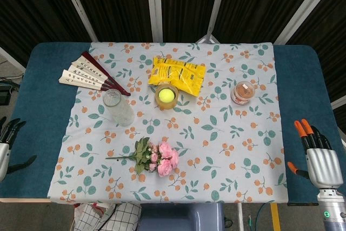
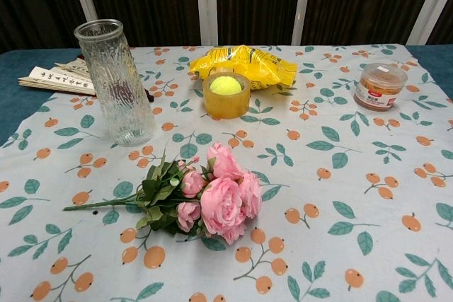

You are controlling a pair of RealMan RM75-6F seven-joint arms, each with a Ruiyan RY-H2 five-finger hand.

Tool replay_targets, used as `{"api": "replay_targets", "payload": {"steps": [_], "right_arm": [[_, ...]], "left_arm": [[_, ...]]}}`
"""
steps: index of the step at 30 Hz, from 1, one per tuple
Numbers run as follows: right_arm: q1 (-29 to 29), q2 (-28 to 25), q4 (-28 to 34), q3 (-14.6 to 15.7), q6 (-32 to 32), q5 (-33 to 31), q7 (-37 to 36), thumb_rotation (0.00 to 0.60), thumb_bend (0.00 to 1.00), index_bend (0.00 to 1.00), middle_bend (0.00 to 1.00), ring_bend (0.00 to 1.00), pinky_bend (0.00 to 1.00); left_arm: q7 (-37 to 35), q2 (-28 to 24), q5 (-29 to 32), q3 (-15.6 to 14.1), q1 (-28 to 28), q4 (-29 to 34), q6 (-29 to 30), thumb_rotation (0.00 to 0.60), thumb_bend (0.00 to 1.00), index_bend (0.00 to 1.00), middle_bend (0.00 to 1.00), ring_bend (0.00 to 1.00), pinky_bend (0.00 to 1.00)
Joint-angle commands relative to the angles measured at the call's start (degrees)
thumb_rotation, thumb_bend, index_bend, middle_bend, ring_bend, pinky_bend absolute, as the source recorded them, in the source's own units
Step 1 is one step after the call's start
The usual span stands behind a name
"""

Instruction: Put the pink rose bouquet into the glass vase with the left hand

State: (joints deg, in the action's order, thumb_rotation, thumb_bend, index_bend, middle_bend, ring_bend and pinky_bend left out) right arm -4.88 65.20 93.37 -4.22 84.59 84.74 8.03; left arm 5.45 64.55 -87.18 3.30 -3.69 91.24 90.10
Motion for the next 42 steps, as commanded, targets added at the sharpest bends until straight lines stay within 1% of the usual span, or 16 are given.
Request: {"api": "replay_targets", "payload": {"steps": [1, 11, 19, 21, 24, 25, 27, 29, 30, 33, 35, 37, 42], "right_arm": [[-0.09, 0.16, -0.06, 0.04, -0.21, -0.09, 0.36, 0.600, 0.16, 0.01, 0.00, 0.00, 0.17], [0.13, -0.15, 0.73, 0.14, -0.20, -0.43, 0.84, 0.600, 0.16, 0.01, 0.00, 0.00, 0.17], [0.48, -0.98, 1.58, 0.38, -0.76, -1.50, 1.53, 0.600, 0.16, 0.01, 0.00, 0.00, 0.17], [0.60, -1.11, 1.75, 0.25, -0.47, -1.58, 1.40, 0.600, 0.16, 0.01, 0.00, 0.00, 0.17], [0.63, -1.13, 2.03, 0.29, -0.59, -1.69, 1.22, 0.600, 0.16, 0.01, 0.00, 0.00, 0.17], [0.54, -1.12, 2.13, 0.36, -0.89, -1.71, 1.03, 0.600, 0.16, 0.01, 0.00, 0.00, 0.17], [0.38, -1.06, 2.04, 0.39, -1.28, -1.81, 1.07, 0.600, 0.16, 0.01, 0.00, 0.00, 0.17], [0.25, -0.97, 1.92, 0.40, -1.61, -1.97, 1.33, 0.600, 0.16, 0.01, 0.00, 0.00, 0.17], [0.21, -0.92, 1.93, 0.41, -1.75, -2.07, 1.33, 0.600, 0.16, 0.01, 0.00, 0.00, 0.17], [0.21, -0.91, 1.90, 0.39, -1.78, -2.15, 1.25, 0.600, 0.16, 0.01, 0.00, 0.00, 0.17], [0.20, -0.94, 1.91, 0.35, -1.79, -2.20, 1.21, 0.600, 0.16, 0.01, 0.00, 0.00, 0.17], [0.22, -1.05, 1.94, 0.28, -1.84, -2.38, 0.93, 0.600, 0.16, 0.01, 0.00, 0.00, 0.17], [0.26, -1.33, 1.96, 0.27, -1.85, -2.35, 0.29, 0.600, 0.16, 0.01, 0.00, 0.00, 0.17]], "left_arm": [[0.08, 0.01, -0.03, 0.04, 0.16, 0.06, 0.22, 0.600, 0.21, 0.17, 0.12, 0.00, 0.11], [1.32, 0.15, -0.65, -0.93, 0.12, 1.50, -0.77, 0.600, 0.21, 0.17, 0.12, 0.00, 0.11], [-1.42, -0.03, -1.25, -1.27, -0.47, 2.54, -1.97, 0.600, 0.20, 0.16, 0.12, 0.00, 0.11], [-2.55, 0.15, -1.29, -1.41, -1.06, 2.88, -3.20, 0.600, 0.20, 0.14, 0.12, 0.00, 0.11], [-5.61, 0.40, -1.34, -1.75, -2.71, 3.42, -6.57, 0.600, 0.18, 0.13, 0.12, 0.00, 0.11], [-6.92, 0.47, -0.86, -1.99, -3.80, 4.16, -9.18, 0.600, 0.18, 0.13, 0.12, 0.00, 0.11], [-7.70, 0.71, -0.11, -1.47, -5.35, 4.95, -11.72, 0.600, 0.17, 0.13, 0.12, 0.00, 0.11], [-6.28, 1.74, 0.87, -0.53, -6.86, 5.81, -13.56, 0.600, 0.16, 0.13, 0.12, 0.00, 0.11], [-4.10, 2.55, 1.62, -0.18, -7.83, 6.64, -14.99, 0.600, 0.14, 0.13, 0.11, 0.00, 0.11], [-0.17, 3.24, 3.88, -0.43, -9.96, 10.19, -19.77, 0.600, 0.12, 0.12, 0.11, 0.00, 0.11], [0.59, 3.21, 4.81, -0.66, -10.91, 11.95, -22.08, 0.600, 0.12, 0.12, 0.11, 0.00, 0.11], [3.68, 3.33, 6.59, -0.77, -13.08, 15.22, -26.23, 0.600, 0.10, 0.12, 0.11, 0.00, 0.11], [11.92, 5.81, 10.98, -0.07, -15.67, 19.59, -28.96, 0.600, 0.09, 0.12, 0.11, 0.00, 0.11]]}}
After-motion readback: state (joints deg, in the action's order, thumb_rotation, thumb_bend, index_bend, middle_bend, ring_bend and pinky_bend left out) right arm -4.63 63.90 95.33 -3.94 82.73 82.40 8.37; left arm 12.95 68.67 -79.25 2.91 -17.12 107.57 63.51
